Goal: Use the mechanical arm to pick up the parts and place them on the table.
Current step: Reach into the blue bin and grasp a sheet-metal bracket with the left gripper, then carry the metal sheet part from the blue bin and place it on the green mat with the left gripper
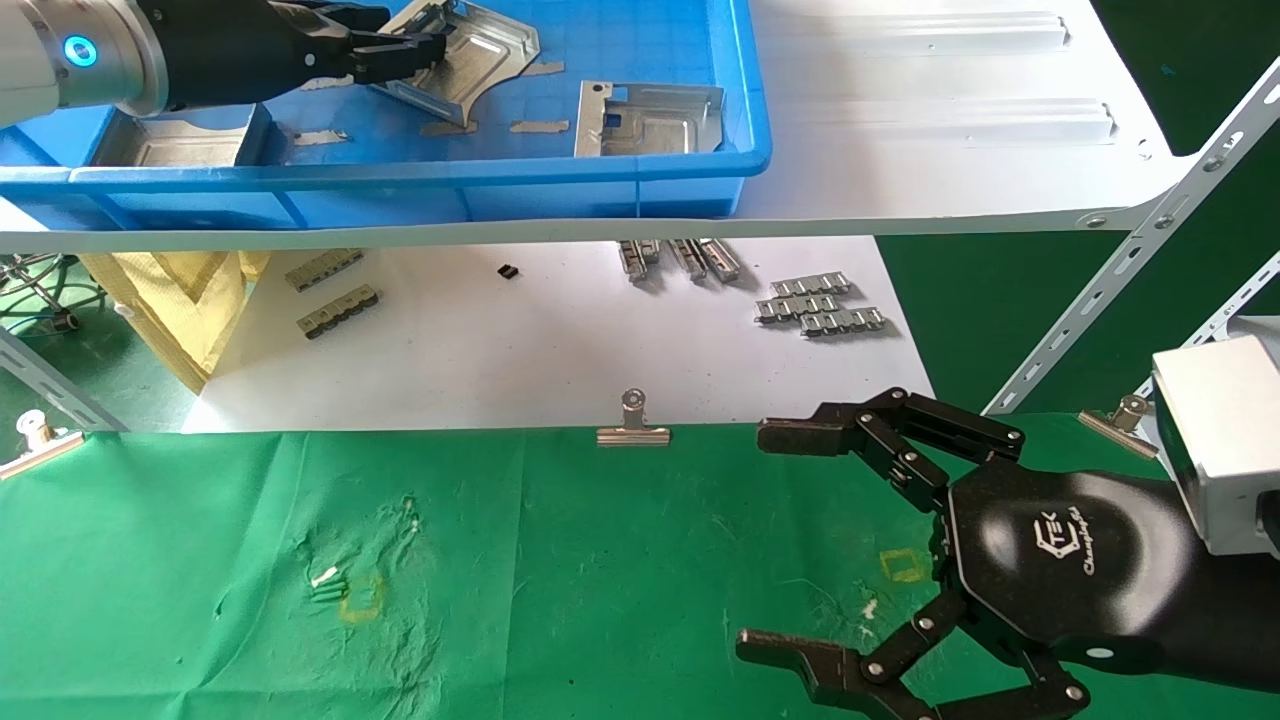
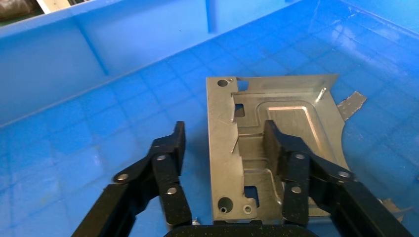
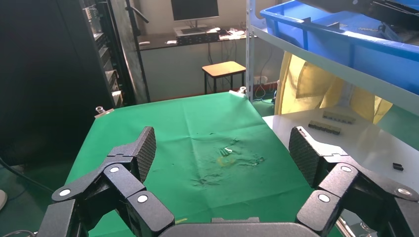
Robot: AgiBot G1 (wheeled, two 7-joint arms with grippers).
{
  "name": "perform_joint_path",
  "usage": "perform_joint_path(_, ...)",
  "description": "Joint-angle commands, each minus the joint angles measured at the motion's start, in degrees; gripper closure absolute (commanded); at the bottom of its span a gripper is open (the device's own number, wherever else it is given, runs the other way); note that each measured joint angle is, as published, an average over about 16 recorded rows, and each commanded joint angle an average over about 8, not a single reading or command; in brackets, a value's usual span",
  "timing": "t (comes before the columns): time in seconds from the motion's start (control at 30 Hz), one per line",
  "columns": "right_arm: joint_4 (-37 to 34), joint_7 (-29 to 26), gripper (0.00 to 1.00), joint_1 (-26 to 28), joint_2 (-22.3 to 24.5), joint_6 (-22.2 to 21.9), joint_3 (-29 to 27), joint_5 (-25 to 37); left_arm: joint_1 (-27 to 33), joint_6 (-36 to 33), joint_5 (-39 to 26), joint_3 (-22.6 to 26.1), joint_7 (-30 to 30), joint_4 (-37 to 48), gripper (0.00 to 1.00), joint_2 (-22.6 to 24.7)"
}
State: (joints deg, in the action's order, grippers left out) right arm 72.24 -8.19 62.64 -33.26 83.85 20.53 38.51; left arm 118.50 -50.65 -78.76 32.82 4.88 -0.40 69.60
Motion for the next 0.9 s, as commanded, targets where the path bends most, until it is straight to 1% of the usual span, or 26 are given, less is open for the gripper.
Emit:
perform_joint_path(0.03, 0.00, 0.00, 0.00, 0.00, 0.00, 0.00, 0.00, 0.00, 0.08, -0.05, -0.09, 0.07, -0.31, -0.10, 1.00, -0.13)
perform_joint_path(0.37, 0.00, 0.00, 0.00, 0.00, 0.00, 0.00, 0.01, 0.00, 0.73, -0.94, -0.03, 0.02, -1.63, -0.52, 1.00, -0.53)
perform_joint_path(0.5, 0.00, 0.00, 0.00, 0.00, 0.00, 0.00, 0.01, -0.01, 1.51, -2.90, 1.06, -0.73, -2.97, -1.49, 1.00, -1.25)
perform_joint_path(0.7, 0.00, 0.01, 0.00, 0.00, 0.00, 0.00, 0.01, -0.01, 2.74, -10.93, 3.10, -2.05, -5.69, -2.91, 1.00, -3.90)
perform_joint_path(0.8, 0.00, 0.01, 0.00, 0.00, 0.01, -0.01, 0.01, -0.01, 3.00, -16.57, 3.93, -2.53, -7.23, -3.43, 1.00, -5.56)
perform_joint_path(0.9, 0.00, 0.01, 0.00, 0.00, 0.01, -0.01, 0.01, -0.01, 2.86, -23.71, 4.63, -2.86, -9.09, -4.07, 1.00, -7.24)
